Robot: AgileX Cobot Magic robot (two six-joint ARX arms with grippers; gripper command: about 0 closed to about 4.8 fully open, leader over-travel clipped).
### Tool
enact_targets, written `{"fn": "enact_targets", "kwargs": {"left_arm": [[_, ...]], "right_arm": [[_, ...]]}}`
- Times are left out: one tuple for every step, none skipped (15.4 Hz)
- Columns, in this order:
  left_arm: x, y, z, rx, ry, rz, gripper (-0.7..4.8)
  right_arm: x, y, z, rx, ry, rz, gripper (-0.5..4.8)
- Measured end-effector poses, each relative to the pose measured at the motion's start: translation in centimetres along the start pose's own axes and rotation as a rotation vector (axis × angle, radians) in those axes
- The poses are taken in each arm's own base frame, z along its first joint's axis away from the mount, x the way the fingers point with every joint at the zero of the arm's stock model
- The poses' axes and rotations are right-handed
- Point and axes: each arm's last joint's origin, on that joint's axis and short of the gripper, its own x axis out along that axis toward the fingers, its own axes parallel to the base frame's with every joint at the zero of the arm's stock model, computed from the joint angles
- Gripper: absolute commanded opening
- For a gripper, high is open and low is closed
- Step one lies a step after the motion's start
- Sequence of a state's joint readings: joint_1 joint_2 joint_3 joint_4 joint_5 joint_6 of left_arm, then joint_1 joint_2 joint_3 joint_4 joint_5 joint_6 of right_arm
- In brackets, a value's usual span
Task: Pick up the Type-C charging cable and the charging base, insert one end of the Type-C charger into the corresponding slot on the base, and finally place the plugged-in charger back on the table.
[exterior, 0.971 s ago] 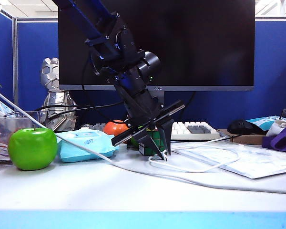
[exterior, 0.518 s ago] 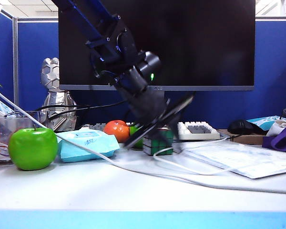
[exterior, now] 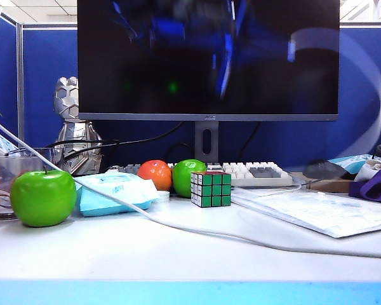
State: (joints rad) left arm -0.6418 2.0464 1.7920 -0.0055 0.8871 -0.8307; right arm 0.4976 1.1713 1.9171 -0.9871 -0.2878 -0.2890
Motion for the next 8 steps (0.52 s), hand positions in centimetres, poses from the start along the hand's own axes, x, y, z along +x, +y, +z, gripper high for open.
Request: {"fn": "enact_targets", "kwargs": {"left_arm": [[-0.7, -1.9, 0.5, 0.059, -0.035, -0.045, -0.06], [-1.4, -3.8, 1.0, 0.127, -0.07, -0.093, -0.06], [-2.1, -5.4, 1.4, 0.165, -0.105, -0.136, -0.06], [-2.6, -6.3, 1.6, 0.17, -0.127, -0.165, -0.06], [-2.9, -7.0, 1.8, 0.17, -0.143, -0.189, -0.06], [-3.5, -7.7, 2.2, 0.172, -0.164, -0.219, -0.06], [-3.8, -8.3, 2.3, 0.183, -0.179, -0.245, -0.06], [-4.1, -8.7, 2.4, 0.203, -0.193, -0.267, -0.06]], "right_arm": [[0.0, 0.0, 0.0, 0.0, 0.0, 0.0, -0.01], [-0.1, 0.0, 0.0, -0.001, -0.002, -0.001, -0.01], [-0.5, 0.2, 0.0, -0.003, -0.009, -0.003, -0.01], [-1.1, 0.3, 0.1, -0.002, -0.019, -0.006, -0.01], [-1.8, 0.5, 0.1, 0.002, -0.032, -0.009, -0.01], [-2.6, 0.7, 0.2, 0.005, -0.049, -0.014, -0.01], [-3.2, 0.9, 0.3, 0.004, -0.063, -0.017, -0.01], [-3.6, 1.0, 0.3, 0.002, -0.072, -0.02, -0.01]]}}
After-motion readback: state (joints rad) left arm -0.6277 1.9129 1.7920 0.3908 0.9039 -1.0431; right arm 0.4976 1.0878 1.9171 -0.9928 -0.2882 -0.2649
